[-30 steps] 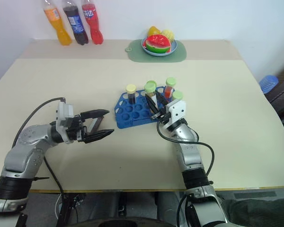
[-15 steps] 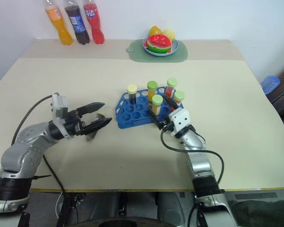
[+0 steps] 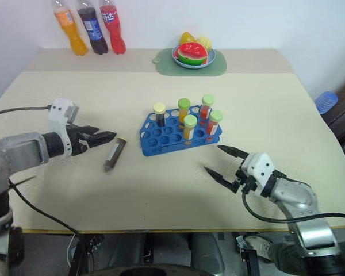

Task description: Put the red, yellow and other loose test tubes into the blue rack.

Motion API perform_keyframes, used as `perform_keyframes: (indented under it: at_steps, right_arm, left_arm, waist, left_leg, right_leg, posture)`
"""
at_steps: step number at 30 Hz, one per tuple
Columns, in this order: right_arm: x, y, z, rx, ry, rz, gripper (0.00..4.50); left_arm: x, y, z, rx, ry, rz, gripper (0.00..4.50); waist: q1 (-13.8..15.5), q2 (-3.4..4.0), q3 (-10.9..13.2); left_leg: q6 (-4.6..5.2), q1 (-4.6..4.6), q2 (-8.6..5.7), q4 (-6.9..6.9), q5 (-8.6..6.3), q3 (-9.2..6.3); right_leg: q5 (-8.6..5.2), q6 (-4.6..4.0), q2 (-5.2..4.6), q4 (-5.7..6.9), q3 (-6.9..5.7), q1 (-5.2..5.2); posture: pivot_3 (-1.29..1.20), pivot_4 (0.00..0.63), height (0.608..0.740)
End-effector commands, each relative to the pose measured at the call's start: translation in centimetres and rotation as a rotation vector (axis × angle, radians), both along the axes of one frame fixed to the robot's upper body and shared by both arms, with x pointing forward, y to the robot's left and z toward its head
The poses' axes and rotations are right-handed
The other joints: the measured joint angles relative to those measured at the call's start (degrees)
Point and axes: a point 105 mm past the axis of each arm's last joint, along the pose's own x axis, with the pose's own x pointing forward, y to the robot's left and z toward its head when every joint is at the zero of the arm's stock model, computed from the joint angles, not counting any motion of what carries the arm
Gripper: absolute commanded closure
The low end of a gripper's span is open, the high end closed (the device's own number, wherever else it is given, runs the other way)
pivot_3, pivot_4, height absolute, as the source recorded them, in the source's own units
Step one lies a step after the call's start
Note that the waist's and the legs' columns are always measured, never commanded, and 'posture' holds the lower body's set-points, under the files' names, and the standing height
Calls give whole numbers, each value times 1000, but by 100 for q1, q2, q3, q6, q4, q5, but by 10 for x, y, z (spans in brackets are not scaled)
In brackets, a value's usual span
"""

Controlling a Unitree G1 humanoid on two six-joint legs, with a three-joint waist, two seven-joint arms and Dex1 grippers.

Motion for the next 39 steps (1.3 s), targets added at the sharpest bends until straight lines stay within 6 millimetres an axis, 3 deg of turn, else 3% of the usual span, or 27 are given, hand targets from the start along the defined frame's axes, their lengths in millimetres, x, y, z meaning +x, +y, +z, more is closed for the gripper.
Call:
perform_keyframes:
  at_steps: [1, 12, 17, 23, 26, 31, 35, 39]
  right_arm:
    - [-1, 6, 15, 9, -28, 44, 705]
    - [-10, 17, 14, -30, 10, 156, 705]
    - [-17, 20, 15, -49, 21, 196, 705]
    - [-19, 24, 16, -55, 17, 201, 705]
    - [-20, 26, 15, -54, 17, 196, 635]
    - [-23, 25, 12, -56, 23, 185, 635]
    - [-22, 24, 10, -52, 28, 174, 635]
    - [-16, 20, 8, -44, 24, 146, 635]
  left_arm:
    - [-3, 3, -2, 53, 100, -15, 645]
    - [26, 8, -20, 131, 273, 157, 645]
    - [35, -11, -33, 136, 356, 153, 645]
    - [39, -18, -46, 185, 426, 166, 645]
    - [43, -15, -53, 224, 451, 208, 1444]
    - [40, -14, -59, 232, 476, 212, 3714]
    - [33, -10, -56, 196, 462, 184, 3771]
    - [20, -8, -26, 67, 270, 103, 3771]
  waist:
    - [0, 0, 0]
    - [68, -16, 9]
    - [59, -18, 10]
    - [57, -18, 9]
    - [61, -15, 8]
    - [69, -17, 6]
    - [47, -14, 5]
    - [-6, -14, 6]
  left_leg:
    - [0, 2, 1, -3, 0, 0]
    - [-1, -9, -7, -2, 0, 0]
    - [-2, -9, -7, -1, 1, -1]
    - [-3, -9, -9, -1, 2, -1]
    - [-6, -7, -11, -1, 3, -1]
    - [-6, -7, -13, -1, 3, -1]
    - [-6, -6, -13, -1, 3, -1]
    - [-9, -5, -8, -6, 4, 3]
  right_leg:
    - [-1, -1, 1, 1, 1, -1]
    - [-1, 0, -12, -5, -1, -2]
    - [0, 1, -10, -4, -3, -2]
    - [1, 4, -10, -5, -3, -2]
    - [0, 2, -11, -3, -3, 0]
    - [0, 1, -14, -6, -3, 2]
    - [-1, 0, -13, -5, -3, 2]
    - [0, 1, -12, -3, 1, -4]
  posture:
    - [0, 150, 740]
    - [0, 150, 740]
    - [0, 150, 740]
    - [0, 150, 740]
    - [0, 150, 740]
    - [0, 150, 740]
    - [0, 150, 740]
    - [0, 150, 740]
